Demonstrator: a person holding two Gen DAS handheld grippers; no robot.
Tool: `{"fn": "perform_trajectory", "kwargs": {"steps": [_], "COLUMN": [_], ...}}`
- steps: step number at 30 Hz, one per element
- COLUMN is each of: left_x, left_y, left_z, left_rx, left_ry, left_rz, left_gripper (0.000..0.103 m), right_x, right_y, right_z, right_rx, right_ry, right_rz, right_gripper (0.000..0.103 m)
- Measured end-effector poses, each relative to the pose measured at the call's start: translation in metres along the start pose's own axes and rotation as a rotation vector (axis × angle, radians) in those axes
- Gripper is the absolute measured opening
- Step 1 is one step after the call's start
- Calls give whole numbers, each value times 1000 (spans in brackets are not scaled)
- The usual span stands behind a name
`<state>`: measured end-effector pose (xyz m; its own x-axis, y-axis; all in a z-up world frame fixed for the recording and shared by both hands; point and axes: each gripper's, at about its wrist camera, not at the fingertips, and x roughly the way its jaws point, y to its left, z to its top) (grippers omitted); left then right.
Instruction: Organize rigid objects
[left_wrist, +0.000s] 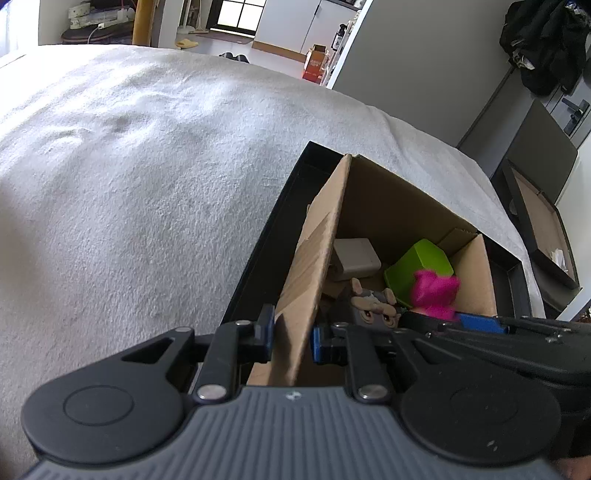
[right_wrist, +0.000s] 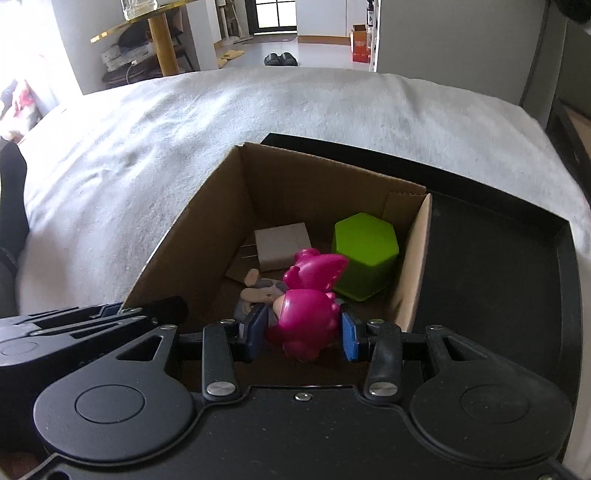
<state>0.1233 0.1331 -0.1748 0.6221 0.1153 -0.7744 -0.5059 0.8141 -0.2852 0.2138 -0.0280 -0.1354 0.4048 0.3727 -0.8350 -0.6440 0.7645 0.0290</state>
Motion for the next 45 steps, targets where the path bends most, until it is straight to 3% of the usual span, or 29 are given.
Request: {"fn": "perform_trajectory", "kwargs": {"steps": [8,17,19,23,28,32,37,45], "left_x": [1,-6,-10,-22,-44,-62,-84,-117], "left_y": [1,-7,-9,-12,-21,-32,-45,-60], "left_z": [1,7,10,18,28,32,32,30], "left_rx": [-8,73,81,96,141,187,228,281], "left_ry": [10,33,36,25,10,-2,-12,-20], "left_rz": [9,47,55,85,75,58,23,-27], "left_gripper": [18,23,26,42,61,70,83,91], "right_x": [-16,-49,-55,-65,-79,-93,-113,-146], "right_y": [-10,-37,-43,-54,-66,-73,-78,-86], "right_z": [4,6,5,2,-4,-9,-16,-25], "right_rx": [39,128,145,193,241,277,311,347], "right_ry": [-17,-89,-96,-110,-142,-175,-212,-268], "right_rz": [9,44,56,80,93,107,111,107], "right_gripper": [43,43,43,44,58,69,90,103]}}
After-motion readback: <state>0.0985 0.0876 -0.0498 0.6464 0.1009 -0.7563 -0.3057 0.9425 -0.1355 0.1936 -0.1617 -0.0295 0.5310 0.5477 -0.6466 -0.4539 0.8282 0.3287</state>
